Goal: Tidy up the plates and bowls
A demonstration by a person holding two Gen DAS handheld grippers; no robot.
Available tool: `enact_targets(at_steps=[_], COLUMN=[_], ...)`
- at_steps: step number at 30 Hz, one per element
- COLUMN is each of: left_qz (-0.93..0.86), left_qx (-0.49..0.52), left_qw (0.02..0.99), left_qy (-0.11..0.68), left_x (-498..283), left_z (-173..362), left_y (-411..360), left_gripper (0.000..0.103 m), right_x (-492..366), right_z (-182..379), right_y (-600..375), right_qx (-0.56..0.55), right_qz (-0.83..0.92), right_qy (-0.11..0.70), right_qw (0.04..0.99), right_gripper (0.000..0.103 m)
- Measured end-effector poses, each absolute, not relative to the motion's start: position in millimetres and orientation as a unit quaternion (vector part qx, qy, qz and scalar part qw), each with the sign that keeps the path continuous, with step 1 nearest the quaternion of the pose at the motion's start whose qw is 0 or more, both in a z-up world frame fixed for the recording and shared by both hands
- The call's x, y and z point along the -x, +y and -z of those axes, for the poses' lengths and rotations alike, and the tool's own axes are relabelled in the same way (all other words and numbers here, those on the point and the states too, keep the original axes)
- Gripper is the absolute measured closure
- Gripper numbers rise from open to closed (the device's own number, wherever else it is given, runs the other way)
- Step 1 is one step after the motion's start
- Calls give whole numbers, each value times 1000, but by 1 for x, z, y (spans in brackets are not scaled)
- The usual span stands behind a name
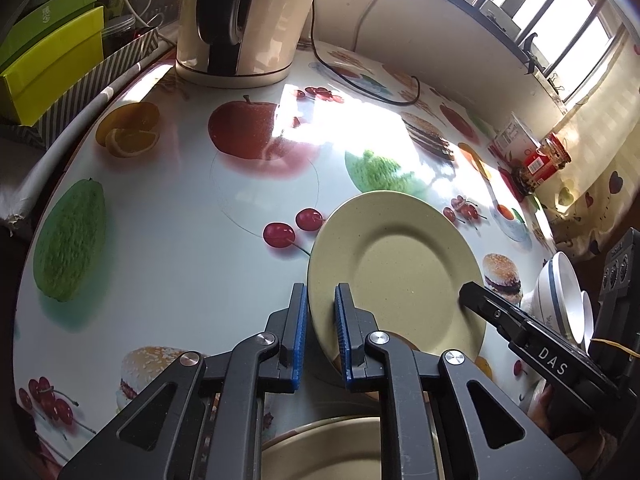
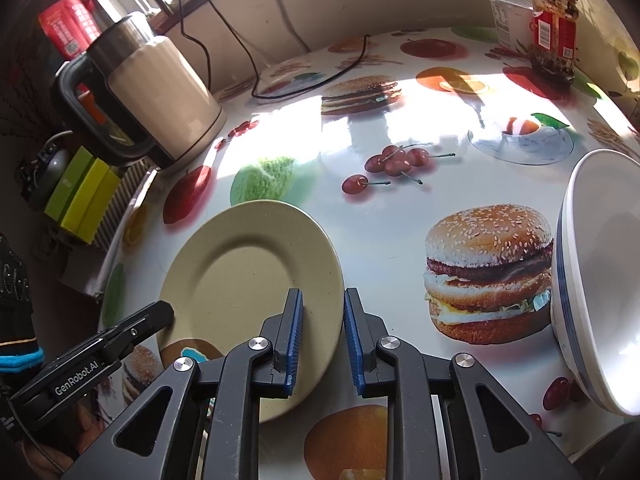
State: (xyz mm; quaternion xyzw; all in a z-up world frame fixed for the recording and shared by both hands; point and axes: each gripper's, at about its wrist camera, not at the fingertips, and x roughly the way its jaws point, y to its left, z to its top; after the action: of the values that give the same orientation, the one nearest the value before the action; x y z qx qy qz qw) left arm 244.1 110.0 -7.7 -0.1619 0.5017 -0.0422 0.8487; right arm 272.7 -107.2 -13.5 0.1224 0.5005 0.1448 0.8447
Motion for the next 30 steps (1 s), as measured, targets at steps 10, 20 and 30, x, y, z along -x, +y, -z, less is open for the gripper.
enact_targets(at_steps=[10,20,30], left_qz=[42,44,42], left_qx=[159,160,156], left_qw=[857,865,872], left_qy=[488,473,462], left_x=[-232,-214,-187], left_z=[-6,-21,-32], left_y=[112,113,114], left_gripper=[89,88,88], right_x=[-262,-243,-219], right_z=[2,-18,-28], right_y=[-109,-108,-108], right_qx=[-131,-130,-128], right_qz=[-151,-161,-169], right_qy=[492,476,471], right_qw=[847,855,856], right_gripper=[83,83,83])
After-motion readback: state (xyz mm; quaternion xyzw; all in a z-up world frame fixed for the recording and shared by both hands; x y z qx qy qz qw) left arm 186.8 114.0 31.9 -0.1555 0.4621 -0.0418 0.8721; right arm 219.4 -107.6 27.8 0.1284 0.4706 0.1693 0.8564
